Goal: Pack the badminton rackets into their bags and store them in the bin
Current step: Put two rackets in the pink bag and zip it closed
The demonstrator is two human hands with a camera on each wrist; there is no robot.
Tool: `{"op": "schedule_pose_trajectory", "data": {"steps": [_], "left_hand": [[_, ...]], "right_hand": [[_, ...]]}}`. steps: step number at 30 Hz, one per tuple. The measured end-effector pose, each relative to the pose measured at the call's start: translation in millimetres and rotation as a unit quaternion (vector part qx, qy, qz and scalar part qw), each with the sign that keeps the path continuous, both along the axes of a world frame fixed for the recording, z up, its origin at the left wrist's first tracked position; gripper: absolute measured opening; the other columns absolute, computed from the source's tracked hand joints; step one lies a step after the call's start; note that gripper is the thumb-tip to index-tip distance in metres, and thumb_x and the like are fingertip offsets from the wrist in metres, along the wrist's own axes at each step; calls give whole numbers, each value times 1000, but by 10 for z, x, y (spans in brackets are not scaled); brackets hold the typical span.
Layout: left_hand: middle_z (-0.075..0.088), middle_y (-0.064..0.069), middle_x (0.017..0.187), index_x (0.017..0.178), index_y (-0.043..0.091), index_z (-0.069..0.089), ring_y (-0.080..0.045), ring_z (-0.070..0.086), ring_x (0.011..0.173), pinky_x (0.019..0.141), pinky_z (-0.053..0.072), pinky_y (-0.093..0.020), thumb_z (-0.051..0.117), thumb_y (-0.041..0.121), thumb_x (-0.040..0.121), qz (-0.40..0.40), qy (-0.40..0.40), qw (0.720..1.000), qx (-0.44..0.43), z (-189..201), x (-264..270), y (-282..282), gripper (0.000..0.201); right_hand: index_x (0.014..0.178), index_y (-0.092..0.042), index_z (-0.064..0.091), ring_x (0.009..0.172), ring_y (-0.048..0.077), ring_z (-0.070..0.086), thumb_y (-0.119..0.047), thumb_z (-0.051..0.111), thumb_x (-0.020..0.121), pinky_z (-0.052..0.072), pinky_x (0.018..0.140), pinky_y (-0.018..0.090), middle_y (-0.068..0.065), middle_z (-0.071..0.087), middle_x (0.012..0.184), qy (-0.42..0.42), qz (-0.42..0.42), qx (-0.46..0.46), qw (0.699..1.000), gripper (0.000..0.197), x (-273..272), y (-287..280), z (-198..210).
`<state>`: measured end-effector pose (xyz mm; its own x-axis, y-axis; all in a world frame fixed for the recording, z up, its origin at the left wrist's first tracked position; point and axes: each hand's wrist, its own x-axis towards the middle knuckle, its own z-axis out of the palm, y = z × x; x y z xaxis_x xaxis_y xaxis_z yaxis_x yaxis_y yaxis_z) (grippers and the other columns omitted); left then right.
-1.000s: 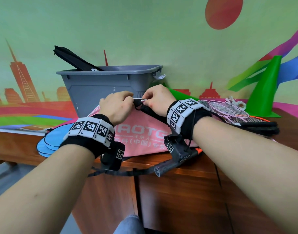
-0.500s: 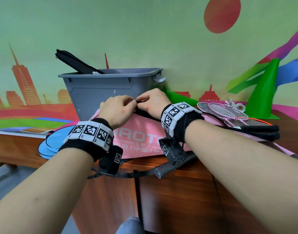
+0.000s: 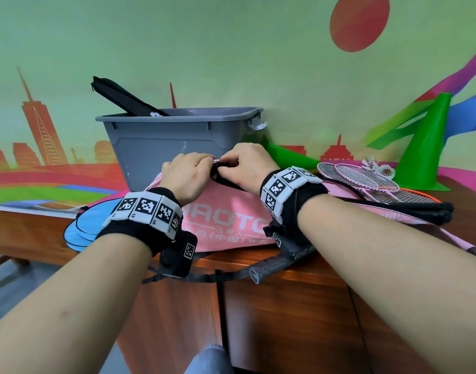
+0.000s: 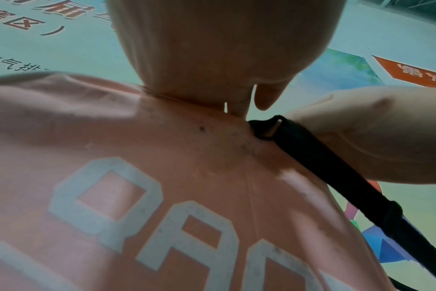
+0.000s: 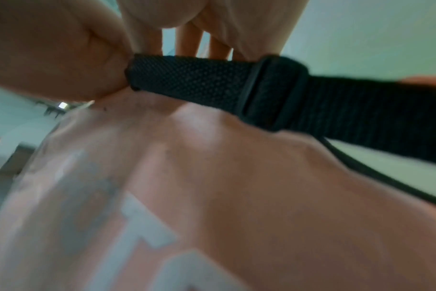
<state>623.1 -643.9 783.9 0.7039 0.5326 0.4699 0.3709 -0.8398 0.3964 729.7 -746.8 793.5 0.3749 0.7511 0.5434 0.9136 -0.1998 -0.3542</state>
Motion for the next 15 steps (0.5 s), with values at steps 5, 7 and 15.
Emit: {"op": "schedule_pose_trajectory", "data": {"steps": [5, 7, 15], "left_hand": [[60, -1, 121, 116, 30, 62, -27, 46, 118, 91, 28, -42, 14, 41, 79, 1, 4, 1000, 10, -1, -9, -25, 62], [60, -1, 119, 114, 29, 63, -27, 46, 117, 89, 28, -42, 15, 42, 79, 0, 7, 1000, 15, -1, -13, -25, 61], [62, 1, 114, 110, 34, 64, -26, 47, 115, 89, 27, -40, 21, 50, 79, 12, 16, 999, 40, -13, 2, -36, 56]], "right_hand": [[88, -21, 78, 82, 14, 63, -25, 65, 78, 47, 70, 22, 0, 73, 82, 126, 13, 48, 991, 17, 52, -4, -15], [86, -17, 78, 82, 12, 63, -19, 63, 79, 43, 70, 18, -2, 73, 80, 149, 13, 63, 987, 17, 80, -20, -7], [86, -14, 77, 72, 12, 56, -20, 66, 82, 36, 52, 15, 0, 65, 74, 149, -28, 34, 988, 13, 88, -22, 61]]}}
